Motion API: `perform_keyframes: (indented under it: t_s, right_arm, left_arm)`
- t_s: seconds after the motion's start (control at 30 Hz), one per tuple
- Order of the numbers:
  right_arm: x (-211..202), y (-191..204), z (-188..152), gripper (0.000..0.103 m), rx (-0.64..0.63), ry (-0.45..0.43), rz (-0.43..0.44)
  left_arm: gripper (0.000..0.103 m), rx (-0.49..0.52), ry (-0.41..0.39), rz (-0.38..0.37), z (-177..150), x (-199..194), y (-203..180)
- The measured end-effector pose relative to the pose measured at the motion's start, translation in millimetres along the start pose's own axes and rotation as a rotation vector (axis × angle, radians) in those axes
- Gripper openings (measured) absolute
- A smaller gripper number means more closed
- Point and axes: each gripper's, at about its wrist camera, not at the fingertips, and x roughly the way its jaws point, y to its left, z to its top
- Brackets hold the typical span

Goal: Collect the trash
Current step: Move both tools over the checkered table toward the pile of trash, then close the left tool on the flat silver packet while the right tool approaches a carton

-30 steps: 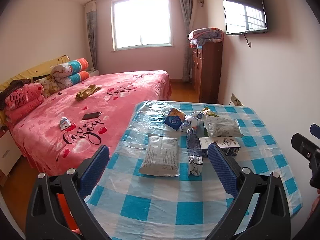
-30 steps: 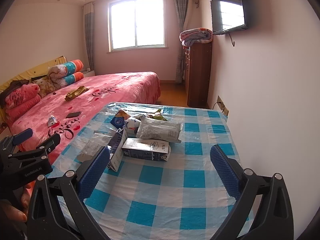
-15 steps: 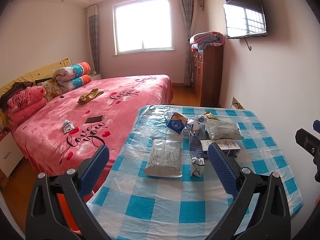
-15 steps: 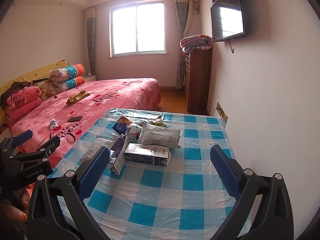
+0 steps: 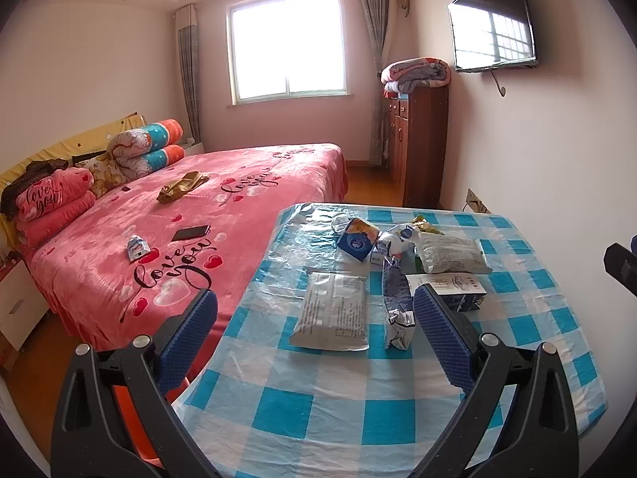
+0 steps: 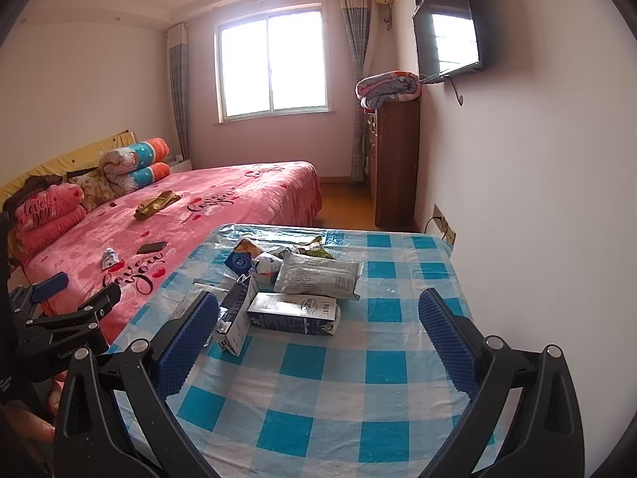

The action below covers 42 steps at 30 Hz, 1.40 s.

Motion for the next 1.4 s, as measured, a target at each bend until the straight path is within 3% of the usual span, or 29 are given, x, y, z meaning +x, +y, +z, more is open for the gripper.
perform_keyframes:
  t_s: [0.47, 0.67, 0.83, 1.07, 1.4]
  right_arm:
    - [28.8, -6.4, -15.7, 0.099, 0.004, 0.032, 0.027]
    - [58.0, -20.1, -32.3, 0.099, 0.077, 0.119, 0.105]
    - [84.9, -27.4, -50.0, 0.099, 0.150, 0.221, 0.171]
    - [110.0, -26.0, -63.3, 0.099, 0.195, 0.306, 0.211]
    - [135.0, -9.8, -72.8, 0.099, 0.168, 0.341, 0.265]
  left_arm:
    - [0.099, 0.003, 0.043, -0.005, -12.5, 29.2, -0.8]
    - [0.099, 0.020, 0.070, -0.103, -29.1, 52.8, 10.5]
    - [0.099, 0.018, 0.129, -0.181, -37.1, 83.8, 24.0]
    - [0.099, -0.052, 0.229, -0.233, -29.7, 133.4, 38.4]
    - [0.099, 0.077, 0.350, -0.223, -36.4, 189.4, 2.6]
